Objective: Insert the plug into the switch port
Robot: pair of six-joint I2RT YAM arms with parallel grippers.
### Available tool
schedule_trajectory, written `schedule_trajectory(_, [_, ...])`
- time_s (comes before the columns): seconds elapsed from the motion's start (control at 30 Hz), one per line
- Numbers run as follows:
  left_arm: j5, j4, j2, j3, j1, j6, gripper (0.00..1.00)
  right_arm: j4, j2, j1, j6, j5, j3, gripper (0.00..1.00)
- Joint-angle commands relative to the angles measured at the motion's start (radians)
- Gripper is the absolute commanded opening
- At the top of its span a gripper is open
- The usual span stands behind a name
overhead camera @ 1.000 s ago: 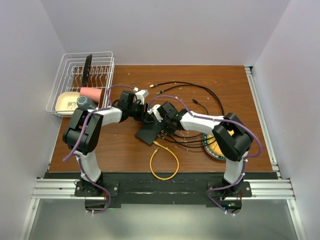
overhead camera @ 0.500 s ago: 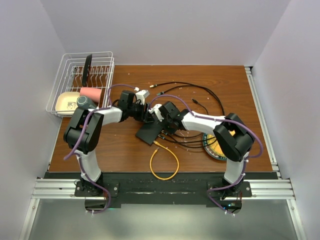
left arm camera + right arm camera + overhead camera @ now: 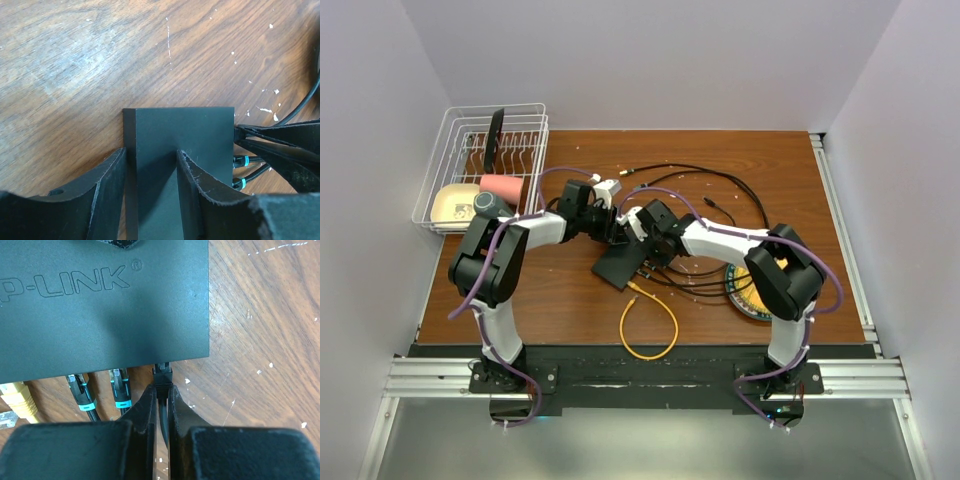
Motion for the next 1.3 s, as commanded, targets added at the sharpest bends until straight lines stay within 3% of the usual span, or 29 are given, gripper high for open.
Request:
schedule_trajectory(0.0, [0.383, -0.089, -0.02, 0.004, -0.191, -0.09, 0.42, 0.48, 0.01, 0.029, 0.031, -0.157, 0.211, 0.0])
schedule_trajectory(0.57, [0.502, 0.017, -0.037, -0.008, -0.222, -0.158, 0.45, 0.497, 0.059, 0.029, 0.074, -0.161, 0.29, 0.0])
schedule_trajectory(0.9, [0.51, 0.135, -0.047, -0.066, -0.2, -0.247, 0.45, 0.663, -0.059, 0.029, 0.091, -0.084, 0.133, 0.0])
schedule_trajectory(1.27, [0.533, 0.23, -0.027, -0.126, -0.198, -0.31, 0.45, 0.696, -0.064, 0.029, 0.112, -0.084, 0.147, 0.0])
